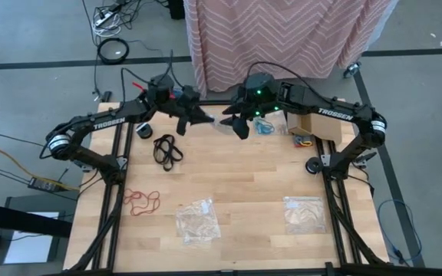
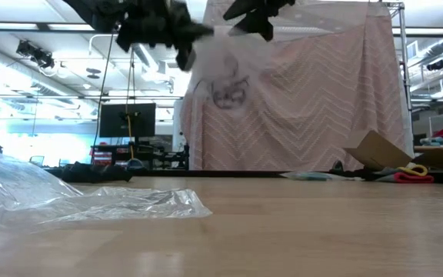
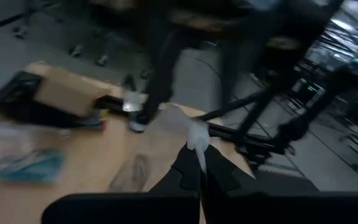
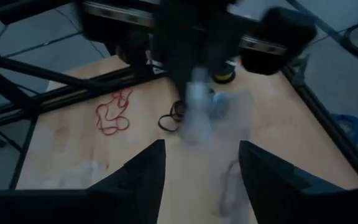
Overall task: Sort rubber bands
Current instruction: Close the bottom center transparent zip bag
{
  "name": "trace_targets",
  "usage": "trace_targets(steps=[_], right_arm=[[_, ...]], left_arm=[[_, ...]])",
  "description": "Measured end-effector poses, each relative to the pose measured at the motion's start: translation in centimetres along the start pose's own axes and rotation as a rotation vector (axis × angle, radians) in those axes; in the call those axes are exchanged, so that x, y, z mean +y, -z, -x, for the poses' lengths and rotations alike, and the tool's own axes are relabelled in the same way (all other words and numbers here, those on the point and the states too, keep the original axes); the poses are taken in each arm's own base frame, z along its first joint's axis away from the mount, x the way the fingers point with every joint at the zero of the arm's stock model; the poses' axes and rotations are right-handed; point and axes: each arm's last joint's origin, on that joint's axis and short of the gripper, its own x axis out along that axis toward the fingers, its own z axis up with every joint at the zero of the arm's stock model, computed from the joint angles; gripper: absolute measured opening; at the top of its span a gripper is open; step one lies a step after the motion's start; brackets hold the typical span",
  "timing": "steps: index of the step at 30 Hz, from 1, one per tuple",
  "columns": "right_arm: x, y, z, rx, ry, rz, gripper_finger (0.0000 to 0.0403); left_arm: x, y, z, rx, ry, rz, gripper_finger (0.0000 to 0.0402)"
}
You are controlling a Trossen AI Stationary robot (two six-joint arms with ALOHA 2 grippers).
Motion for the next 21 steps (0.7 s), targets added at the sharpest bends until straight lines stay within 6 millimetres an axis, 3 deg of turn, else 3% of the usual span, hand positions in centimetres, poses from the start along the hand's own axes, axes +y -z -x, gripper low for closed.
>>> trace_targets(steps=[21], right_arm=[[0.08,-0.49,0.06,-0.051,0.001,0.021,0.0169]], left_arm=[[-0.24,-0.28,-0.3,-0.028,0.014,-0.027,0.0]])
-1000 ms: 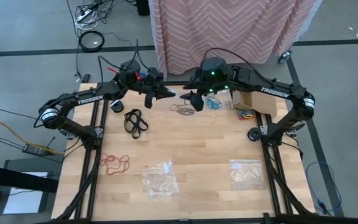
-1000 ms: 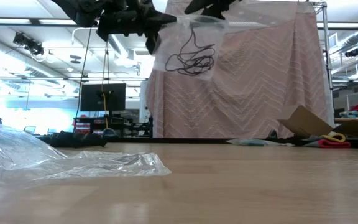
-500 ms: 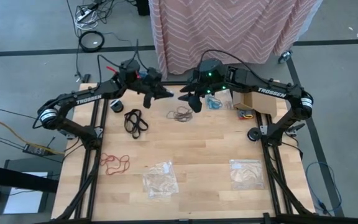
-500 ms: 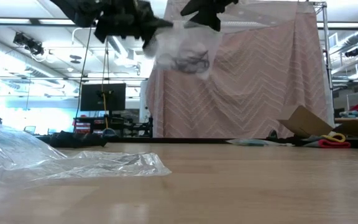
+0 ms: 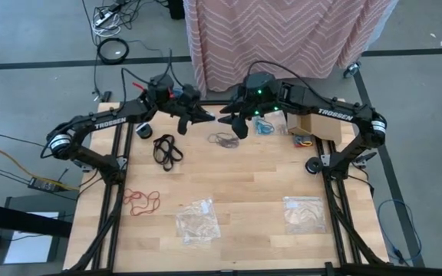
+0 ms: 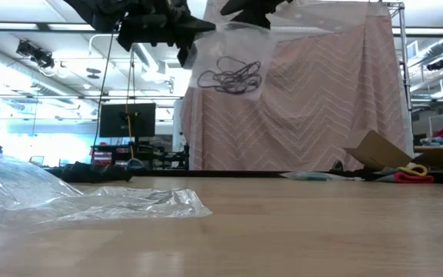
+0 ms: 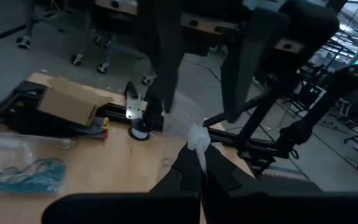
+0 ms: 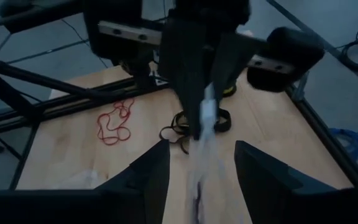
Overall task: Sort rubber bands
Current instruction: Close the bottom center transparent zip bag
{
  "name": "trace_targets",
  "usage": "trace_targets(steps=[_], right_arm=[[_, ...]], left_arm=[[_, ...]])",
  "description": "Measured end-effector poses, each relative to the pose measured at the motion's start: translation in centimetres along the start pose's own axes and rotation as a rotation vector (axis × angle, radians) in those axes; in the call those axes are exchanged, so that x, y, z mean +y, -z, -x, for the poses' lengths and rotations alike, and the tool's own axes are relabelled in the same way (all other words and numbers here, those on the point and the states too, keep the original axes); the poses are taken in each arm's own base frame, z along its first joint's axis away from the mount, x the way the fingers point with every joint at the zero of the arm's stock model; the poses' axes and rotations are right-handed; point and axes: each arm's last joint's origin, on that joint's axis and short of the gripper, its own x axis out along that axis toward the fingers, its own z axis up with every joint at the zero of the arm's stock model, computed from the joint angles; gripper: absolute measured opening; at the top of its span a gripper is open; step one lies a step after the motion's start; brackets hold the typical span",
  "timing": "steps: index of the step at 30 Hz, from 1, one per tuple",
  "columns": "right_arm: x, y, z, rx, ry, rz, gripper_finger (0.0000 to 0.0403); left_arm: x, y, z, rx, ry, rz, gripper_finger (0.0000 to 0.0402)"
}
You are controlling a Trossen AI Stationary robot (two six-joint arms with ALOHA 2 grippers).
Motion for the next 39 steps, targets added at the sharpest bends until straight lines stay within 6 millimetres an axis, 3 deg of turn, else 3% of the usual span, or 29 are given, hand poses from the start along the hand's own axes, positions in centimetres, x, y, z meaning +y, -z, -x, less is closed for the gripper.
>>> trace_targets(steps=[19,26,39], right_arm=[[-0.27,-0.7,-0.1,-0.074,0.021,0.026,0.0166],[-0.65,-0.83,-0.03,-0.084,0.017,0.024,0.0148],[-0.71,-0.01,-0.03,0.005,-0.049,0.032,0.0122]], left_arm=[[-0.21,-0.51,0.0,-0.036,0.026,-0.004,0.0],[-0.21,-0.5,0.0,-0.035,0.027,-0.004,0.0],[-0.19,-0.48,0.01,-0.034,0.025,-0.002,0.0]])
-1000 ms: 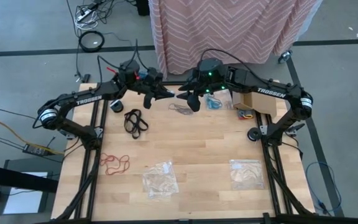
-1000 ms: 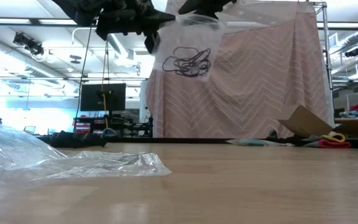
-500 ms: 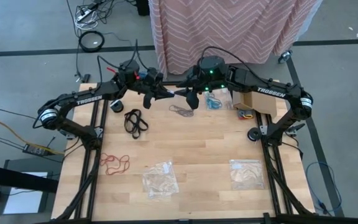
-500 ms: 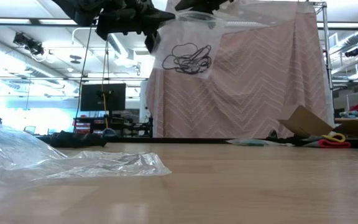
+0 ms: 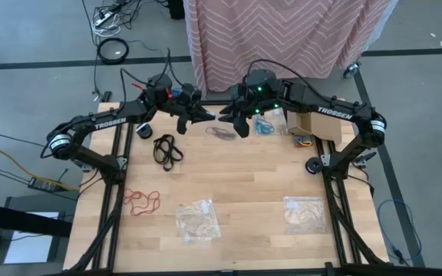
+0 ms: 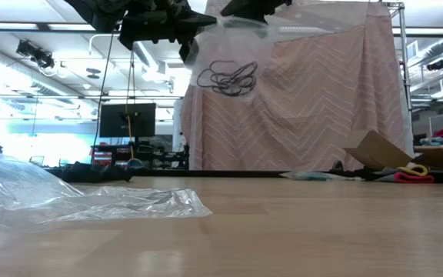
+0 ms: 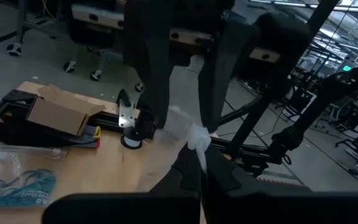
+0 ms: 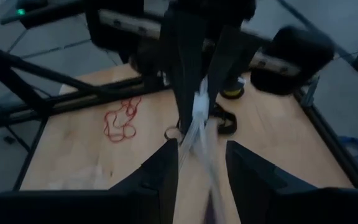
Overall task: Sort rubber bands
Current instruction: Close the bottom center transparent zip bag
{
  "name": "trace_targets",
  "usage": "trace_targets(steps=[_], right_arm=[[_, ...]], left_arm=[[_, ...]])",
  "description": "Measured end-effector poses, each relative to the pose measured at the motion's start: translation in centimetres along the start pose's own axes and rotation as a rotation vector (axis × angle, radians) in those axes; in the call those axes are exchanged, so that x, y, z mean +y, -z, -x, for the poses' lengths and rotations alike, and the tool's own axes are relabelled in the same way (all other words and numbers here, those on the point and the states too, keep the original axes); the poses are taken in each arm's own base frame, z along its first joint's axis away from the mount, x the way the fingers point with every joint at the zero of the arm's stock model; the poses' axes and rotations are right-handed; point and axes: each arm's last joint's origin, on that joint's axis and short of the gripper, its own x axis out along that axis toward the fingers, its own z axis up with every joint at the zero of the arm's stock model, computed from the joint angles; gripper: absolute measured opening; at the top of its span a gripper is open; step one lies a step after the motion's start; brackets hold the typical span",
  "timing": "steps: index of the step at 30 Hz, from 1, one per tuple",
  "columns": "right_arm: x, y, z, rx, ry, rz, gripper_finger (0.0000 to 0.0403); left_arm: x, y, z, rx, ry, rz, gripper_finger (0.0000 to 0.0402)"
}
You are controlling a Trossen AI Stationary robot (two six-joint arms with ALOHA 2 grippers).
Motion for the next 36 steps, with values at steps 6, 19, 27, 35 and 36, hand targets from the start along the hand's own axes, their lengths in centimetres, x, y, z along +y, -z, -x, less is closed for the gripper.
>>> trace_targets(steps=[6,19,27,35,36], right_arm=[[-0.03,0.09,-0.01,0.009,0.01,0.0,0.012],[-0.28,0.03,0.0,0.0,0.092,0.009,0.0056],[-0.35,0.0,0.02,-0.003,0.093,0.013,0.0004],[-0.23,-0.12,0.0,-0.012,0.046,0.088,0.0027],[-0.16,-0.14,0.0,-0.014,0.014,0.097,0.0037]], left_arm=[[0.0,-0.01,0.0,-0.001,0.0,-0.001,0.0],[0.03,-0.03,0.02,-0.004,-0.008,-0.002,0.0],[-0.04,-0.01,-0.02,0.0,0.006,0.0,0.0],[-0.03,-0.01,-0.01,0.0,0.005,0.001,0.0],[-0.03,-0.01,-0.01,0.0,0.005,0.001,0.0]])
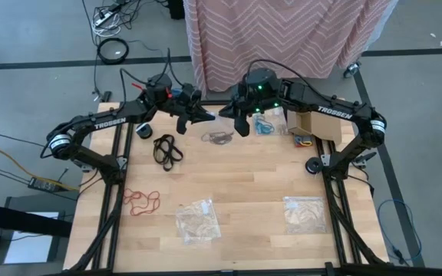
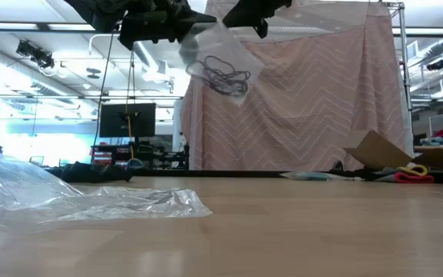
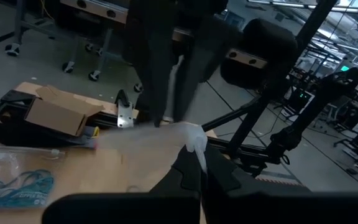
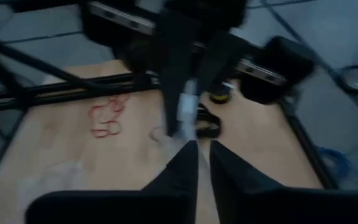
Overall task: Sort rubber bands
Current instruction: Close the bottom center transparent zip bag
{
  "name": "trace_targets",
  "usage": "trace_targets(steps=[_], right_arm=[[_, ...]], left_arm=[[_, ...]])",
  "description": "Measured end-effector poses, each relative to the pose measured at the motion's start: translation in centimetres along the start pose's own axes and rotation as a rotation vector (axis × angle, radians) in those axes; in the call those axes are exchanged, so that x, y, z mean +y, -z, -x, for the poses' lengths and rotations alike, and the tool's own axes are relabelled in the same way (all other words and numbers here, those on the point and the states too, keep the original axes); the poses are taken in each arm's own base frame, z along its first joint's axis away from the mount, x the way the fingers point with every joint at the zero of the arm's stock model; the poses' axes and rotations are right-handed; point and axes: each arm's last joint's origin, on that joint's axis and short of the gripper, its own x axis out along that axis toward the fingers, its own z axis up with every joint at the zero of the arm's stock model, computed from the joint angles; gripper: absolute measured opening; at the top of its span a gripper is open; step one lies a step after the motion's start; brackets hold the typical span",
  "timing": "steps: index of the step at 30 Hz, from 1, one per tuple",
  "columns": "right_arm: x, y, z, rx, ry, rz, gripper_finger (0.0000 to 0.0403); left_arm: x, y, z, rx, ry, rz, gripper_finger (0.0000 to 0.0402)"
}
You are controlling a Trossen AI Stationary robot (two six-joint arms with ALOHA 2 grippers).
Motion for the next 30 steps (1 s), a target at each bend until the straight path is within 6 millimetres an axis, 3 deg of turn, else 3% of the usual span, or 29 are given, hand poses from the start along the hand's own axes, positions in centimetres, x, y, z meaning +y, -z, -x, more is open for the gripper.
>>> trace_targets(steps=[9,16,24,30], right_arm=[[-0.2,0.0,0.1,0.001,-0.031,-0.026,0.0145],[-0.6,0.2,-0.1,0.009,-0.053,-0.071,0.0174],[-1.1,1.3,-2.9,0.065,-0.073,-0.154,0.0143],[-0.7,1.3,-3.0,0.061,-0.05,-0.111,0.0016]], left_arm=[[-0.1,0.0,0.0,0.008,0.021,0.001,0.0],[-0.1,0.0,0.0,0.009,0.028,0.0,0.0],[-0.1,0.0,0.0,0.009,0.028,0.003,0.0],[0.0,0.1,0.0,0.014,0.023,0.011,0.0]])
